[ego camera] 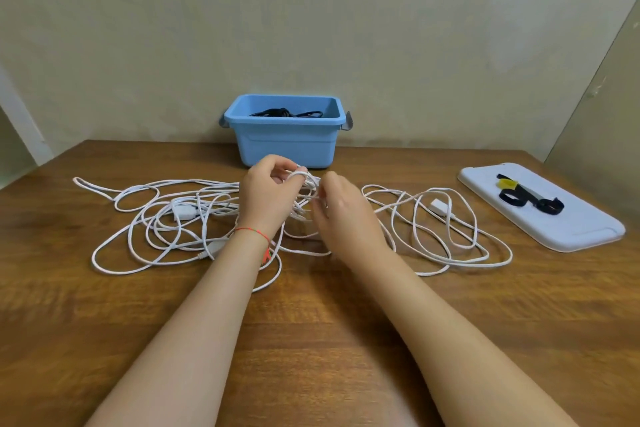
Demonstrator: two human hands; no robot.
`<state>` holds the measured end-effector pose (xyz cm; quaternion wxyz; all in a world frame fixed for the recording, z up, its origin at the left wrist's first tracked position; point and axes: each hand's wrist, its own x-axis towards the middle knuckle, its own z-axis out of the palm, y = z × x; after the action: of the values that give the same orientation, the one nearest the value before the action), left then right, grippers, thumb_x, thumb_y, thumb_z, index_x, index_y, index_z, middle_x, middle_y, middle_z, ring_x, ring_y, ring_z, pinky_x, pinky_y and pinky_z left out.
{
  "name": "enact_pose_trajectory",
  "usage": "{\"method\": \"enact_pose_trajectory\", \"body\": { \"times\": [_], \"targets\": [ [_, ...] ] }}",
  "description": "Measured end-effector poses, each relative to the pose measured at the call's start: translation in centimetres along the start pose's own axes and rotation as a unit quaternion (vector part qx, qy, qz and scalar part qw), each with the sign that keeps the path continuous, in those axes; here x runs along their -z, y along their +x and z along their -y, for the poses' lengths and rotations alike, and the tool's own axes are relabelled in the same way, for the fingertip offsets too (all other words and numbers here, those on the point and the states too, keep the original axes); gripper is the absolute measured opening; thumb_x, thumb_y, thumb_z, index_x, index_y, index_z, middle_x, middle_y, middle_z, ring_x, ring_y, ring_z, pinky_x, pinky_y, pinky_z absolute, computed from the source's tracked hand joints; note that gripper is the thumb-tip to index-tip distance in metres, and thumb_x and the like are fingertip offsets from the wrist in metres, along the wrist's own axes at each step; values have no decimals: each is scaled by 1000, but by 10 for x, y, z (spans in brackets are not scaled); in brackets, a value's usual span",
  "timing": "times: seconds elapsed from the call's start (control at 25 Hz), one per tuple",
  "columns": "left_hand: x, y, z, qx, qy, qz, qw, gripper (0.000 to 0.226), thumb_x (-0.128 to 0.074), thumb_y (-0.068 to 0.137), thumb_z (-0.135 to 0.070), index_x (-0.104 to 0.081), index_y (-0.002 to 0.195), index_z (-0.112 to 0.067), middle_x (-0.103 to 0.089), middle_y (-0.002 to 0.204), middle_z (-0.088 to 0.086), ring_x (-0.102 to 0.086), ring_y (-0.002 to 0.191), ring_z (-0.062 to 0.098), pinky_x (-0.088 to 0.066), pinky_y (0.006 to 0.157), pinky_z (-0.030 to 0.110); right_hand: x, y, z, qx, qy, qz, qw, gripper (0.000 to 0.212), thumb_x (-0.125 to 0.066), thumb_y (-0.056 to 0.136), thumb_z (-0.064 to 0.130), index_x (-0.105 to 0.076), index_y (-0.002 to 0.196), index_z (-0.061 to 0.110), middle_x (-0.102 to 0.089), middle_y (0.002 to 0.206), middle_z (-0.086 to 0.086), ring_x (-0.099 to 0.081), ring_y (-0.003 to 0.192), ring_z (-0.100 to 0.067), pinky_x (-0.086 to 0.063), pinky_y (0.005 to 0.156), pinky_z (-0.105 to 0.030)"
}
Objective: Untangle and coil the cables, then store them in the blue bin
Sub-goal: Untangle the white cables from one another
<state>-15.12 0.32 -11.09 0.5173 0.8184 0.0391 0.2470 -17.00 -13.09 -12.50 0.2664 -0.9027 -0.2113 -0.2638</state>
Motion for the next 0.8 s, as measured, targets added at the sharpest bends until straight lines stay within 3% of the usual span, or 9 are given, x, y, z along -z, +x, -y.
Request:
{"method": "enact_pose_trajectory", "body": {
  "times": [0.08,0.16,0.24,0.32,0.4,0.52,0.64,0.72,0.8],
  "targets": [
    [5,1,-3,15,30,-16,999,30,-76,84,-27,-64,111,-21,-54,116,-1,-53,101,13,-47,83,27,-3,-3,2,-2,-19,32,999,7,-53,98,20,-50,97,14,-64,91,-5,-58,80,-28,-46,62,-37],
    [10,4,0,19,205,-19,978,43,-76,81,-36,-58,117,-21,-49,124,6,-47,115,22,-43,90,32,-3,-1,0,-19,-77,63,995,16,-49,101,29,-58,102,16,-67,87,-3,-61,80,-28,-45,61,-34],
    [17,7,1,50,357,63,931,49,-70,79,-57,-61,106,-18,-60,112,5,-54,108,26,-46,84,39,-1,1,-4,-45,-120,67,989,20,-46,102,30,-63,103,19,-67,85,-3,-63,81,-29,-39,59,-32],
    [16,8,-2,95,379,175,903,50,-65,79,-63,-63,90,-14,-65,93,4,-59,89,26,-46,71,35,-1,1,-9,-68,-132,77,986,22,-46,101,26,-65,109,24,-70,90,-2,-65,85,-28,-42,60,-31],
    [11,6,-3,92,383,200,897,44,-65,82,-55,-63,87,-12,-63,87,4,-57,83,25,-42,67,33,-4,-1,-12,-71,-105,107,986,24,-46,100,21,-66,113,24,-69,96,-1,-65,89,-26,-50,66,-33],
    [8,1,-4,71,373,161,911,35,-66,84,-43,-60,92,-9,-58,86,4,-54,85,27,-40,69,33,-13,-2,-7,-58,-54,138,987,20,-45,98,14,-64,104,13,-62,100,-4,-60,90,-26,-51,70,-38],
    [12,3,-2,55,312,100,943,24,-64,88,-30,-55,98,-10,-60,96,9,-53,87,30,-42,70,36,-14,-3,3,-54,-64,116,990,19,-42,101,23,-58,95,13,-62,88,-2,-59,80,-25,-41,60,-33],
    [16,0,-4,3,232,-8,973,17,-59,93,-19,-52,104,-9,-61,95,10,-55,82,30,-43,67,37,-9,-4,6,-38,-74,87,993,19,-41,103,28,-54,97,15,-59,77,-1,-57,73,-29,-35,55,-33],
    [19,-5,-10,-94,116,-171,974,13,-51,95,-7,-50,108,-7,-57,93,7,-53,78,24,-41,64,32,-2,-2,8,-29,-62,51,996,14,-43,103,26,-53,99,18,-55,71,-2,-56,69,-33,-32,54,-33]
  ]
}}
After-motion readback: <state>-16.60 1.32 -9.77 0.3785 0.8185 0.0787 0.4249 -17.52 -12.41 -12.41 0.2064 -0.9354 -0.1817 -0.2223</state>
